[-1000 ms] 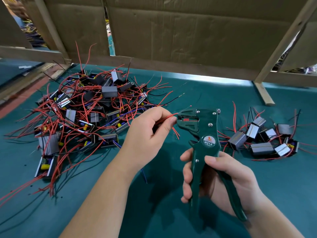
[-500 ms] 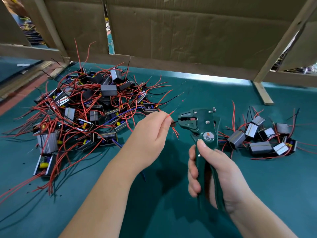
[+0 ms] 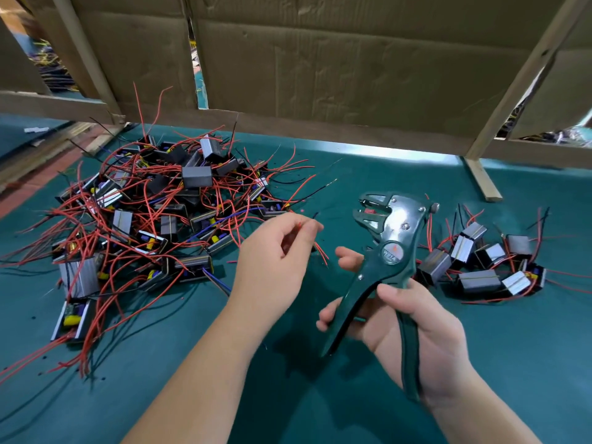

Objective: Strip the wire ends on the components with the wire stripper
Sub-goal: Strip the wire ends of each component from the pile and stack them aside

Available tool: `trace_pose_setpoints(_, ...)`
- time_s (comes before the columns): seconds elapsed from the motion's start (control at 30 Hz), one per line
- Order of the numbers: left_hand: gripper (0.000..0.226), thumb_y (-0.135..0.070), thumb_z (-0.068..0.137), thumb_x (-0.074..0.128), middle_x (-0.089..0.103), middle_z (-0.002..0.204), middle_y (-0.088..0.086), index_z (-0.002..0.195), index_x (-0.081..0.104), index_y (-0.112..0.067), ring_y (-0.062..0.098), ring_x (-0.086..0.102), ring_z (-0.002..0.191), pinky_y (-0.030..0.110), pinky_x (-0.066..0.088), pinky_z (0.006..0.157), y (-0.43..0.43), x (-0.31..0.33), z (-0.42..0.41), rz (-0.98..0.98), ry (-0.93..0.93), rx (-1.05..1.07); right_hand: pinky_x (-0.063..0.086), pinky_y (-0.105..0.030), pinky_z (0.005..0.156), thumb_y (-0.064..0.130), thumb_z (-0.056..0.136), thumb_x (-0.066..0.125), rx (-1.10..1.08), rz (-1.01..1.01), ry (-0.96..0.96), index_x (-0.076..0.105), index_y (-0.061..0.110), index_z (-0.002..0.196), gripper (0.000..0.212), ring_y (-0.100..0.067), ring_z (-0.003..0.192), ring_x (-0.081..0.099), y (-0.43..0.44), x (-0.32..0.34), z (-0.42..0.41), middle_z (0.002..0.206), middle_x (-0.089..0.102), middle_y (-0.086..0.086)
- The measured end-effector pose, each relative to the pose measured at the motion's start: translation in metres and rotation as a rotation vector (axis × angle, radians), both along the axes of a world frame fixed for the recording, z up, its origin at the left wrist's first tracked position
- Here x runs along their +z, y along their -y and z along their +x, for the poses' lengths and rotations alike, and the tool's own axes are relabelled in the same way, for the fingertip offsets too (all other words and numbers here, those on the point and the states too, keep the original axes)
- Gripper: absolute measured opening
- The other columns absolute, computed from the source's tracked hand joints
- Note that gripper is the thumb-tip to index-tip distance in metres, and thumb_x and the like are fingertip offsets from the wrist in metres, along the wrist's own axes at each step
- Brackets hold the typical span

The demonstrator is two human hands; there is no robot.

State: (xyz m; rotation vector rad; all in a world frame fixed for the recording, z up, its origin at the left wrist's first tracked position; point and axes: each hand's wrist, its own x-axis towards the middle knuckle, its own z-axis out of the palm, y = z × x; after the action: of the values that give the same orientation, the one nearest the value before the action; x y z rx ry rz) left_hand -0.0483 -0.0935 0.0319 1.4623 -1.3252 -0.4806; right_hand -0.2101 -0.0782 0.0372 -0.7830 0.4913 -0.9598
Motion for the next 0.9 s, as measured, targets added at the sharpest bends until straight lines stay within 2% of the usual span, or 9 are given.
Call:
trace_pose_setpoints(0.07,0.018,-0.034,0.085,0.057,0.065,0.066,-0.008,0.076,0.068,-0.023,0.004,0.055,0.057,0.018,0.045,0.061,0.001,0.001,-0.002,0.045,-0.184,-0.08,0.052,-0.054,0.068,0.021,0.055,0.082,-0.007,-0.047,-0.029,0.057,-0.004,0.118,0.073,-0.044,0.073,0.063,-0.002,-0.003,0.001,0.103,0.066,-0.021)
trace_pose_setpoints(0.17,0.018,-0.029,0.084,0.059,0.066,0.062,-0.006,0.073,0.066,-0.017,0.006,0.058,0.059,0.022,0.049,0.062,-0.001,0.002,-0.01,0.083,-0.35,-0.281,0.051,-0.055,0.072,0.017,0.066,0.065,-0.014,-0.055,-0.073,0.047,0.0,0.133,0.071,-0.046,0.078,0.063,-0.003,-0.004,-0.001,0.107,0.063,-0.027)
trace_pose_setpoints(0.23,0.018,-0.024,0.087,0.058,0.066,0.062,-0.007,0.075,0.069,-0.017,0.006,0.056,0.059,0.019,0.047,0.061,-0.003,0.002,-0.013,0.057,-0.444,-0.409,0.05,-0.056,0.071,0.016,0.065,0.07,0.001,-0.042,-0.114,0.045,-0.005,0.13,0.072,-0.047,0.079,0.062,-0.003,-0.003,-0.003,0.098,0.063,-0.033)
trace_pose_setpoints(0.3,0.025,-0.026,0.09,0.055,0.064,0.061,-0.004,0.077,0.071,-0.012,0.012,0.055,0.058,0.02,0.046,0.058,-0.003,0.002,-0.01,0.054,-0.479,-0.439,0.051,-0.053,0.068,0.021,0.061,0.081,0.039,-0.051,-0.148,0.055,-0.006,0.116,0.067,-0.048,0.077,0.061,0.0,0.0,-0.006,0.09,0.062,-0.034)
trace_pose_setpoints(0.37,0.035,-0.034,0.091,0.052,0.063,0.058,0.001,0.076,0.073,-0.01,0.015,0.054,0.051,0.022,0.045,0.052,-0.002,0.002,-0.006,0.066,-0.464,-0.382,0.051,-0.053,0.067,0.023,0.063,0.079,0.102,-0.087,-0.193,0.063,-0.003,0.107,0.053,-0.046,0.073,0.06,0.003,0.005,-0.009,0.086,0.061,-0.03)
trace_pose_setpoints(0.43,0.039,-0.039,0.091,0.05,0.061,0.053,0.004,0.073,0.073,-0.013,0.013,0.05,0.043,0.019,0.04,0.046,0.0,0.001,-0.001,0.05,-0.338,-0.25,0.049,-0.055,0.068,0.02,0.067,0.069,0.136,-0.081,-0.234,0.066,0.0,0.104,0.042,-0.044,0.071,0.06,0.002,0.006,-0.01,0.088,0.058,-0.03)
trace_pose_setpoints(0.53,0.039,-0.037,0.094,0.05,0.054,0.051,0.017,0.066,0.069,-0.017,0.014,0.042,0.038,0.019,0.032,0.042,0.003,-0.002,0.006,0.009,-0.271,-0.077,0.049,-0.053,0.067,0.023,0.065,0.069,0.146,-0.059,-0.318,0.066,0.002,0.107,0.047,-0.044,0.071,0.06,0.0,0.005,-0.008,0.088,0.057,-0.032)
trace_pose_setpoints(0.67,0.043,-0.039,0.093,0.047,0.05,0.046,-0.003,0.06,0.068,-0.021,0.013,0.044,0.041,0.028,0.035,0.049,0.003,-0.003,0.004,-0.025,-0.245,0.088,0.052,-0.045,0.065,0.014,0.067,0.064,0.105,-0.067,-0.365,0.063,-0.001,0.11,0.046,-0.043,0.069,0.06,0.004,0.01,-0.007,0.077,0.057,-0.025)
trace_pose_setpoints(0.9,0.044,-0.037,0.091,0.045,0.05,0.046,-0.008,0.059,0.069,-0.018,0.01,0.044,0.044,0.03,0.034,0.053,0.001,0.003,0.005,-0.092,-0.299,0.215,0.052,-0.042,0.062,0.011,0.067,0.059,0.106,-0.103,-0.401,0.066,0.001,0.107,0.042,-0.044,0.068,0.06,0.002,0.017,-0.016,0.074,0.06,-0.026)
